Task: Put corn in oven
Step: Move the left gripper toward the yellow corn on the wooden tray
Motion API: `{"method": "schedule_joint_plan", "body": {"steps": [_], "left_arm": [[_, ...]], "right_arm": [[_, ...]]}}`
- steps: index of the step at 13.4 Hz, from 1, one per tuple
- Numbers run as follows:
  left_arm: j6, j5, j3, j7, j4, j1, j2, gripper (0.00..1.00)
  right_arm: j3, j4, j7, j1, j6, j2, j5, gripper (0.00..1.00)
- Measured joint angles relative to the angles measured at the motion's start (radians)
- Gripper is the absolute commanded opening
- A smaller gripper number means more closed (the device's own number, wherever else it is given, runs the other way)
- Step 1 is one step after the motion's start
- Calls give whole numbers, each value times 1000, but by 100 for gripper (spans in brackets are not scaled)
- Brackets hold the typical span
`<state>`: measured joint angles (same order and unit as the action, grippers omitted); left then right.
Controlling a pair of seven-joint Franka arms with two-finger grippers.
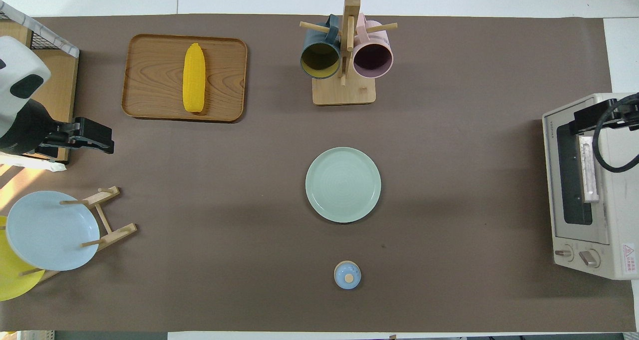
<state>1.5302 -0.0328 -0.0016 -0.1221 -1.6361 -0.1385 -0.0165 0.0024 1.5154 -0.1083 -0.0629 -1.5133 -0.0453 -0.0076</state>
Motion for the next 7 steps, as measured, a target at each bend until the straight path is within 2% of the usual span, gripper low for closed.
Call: {"method": "schedule_joint_plan", "body": {"steps": [7], "left_arm": [[1, 0, 0, 0, 0, 0, 0, 100]], "right_arm": [[0, 0, 0, 7, 0, 0, 0, 100]]}}
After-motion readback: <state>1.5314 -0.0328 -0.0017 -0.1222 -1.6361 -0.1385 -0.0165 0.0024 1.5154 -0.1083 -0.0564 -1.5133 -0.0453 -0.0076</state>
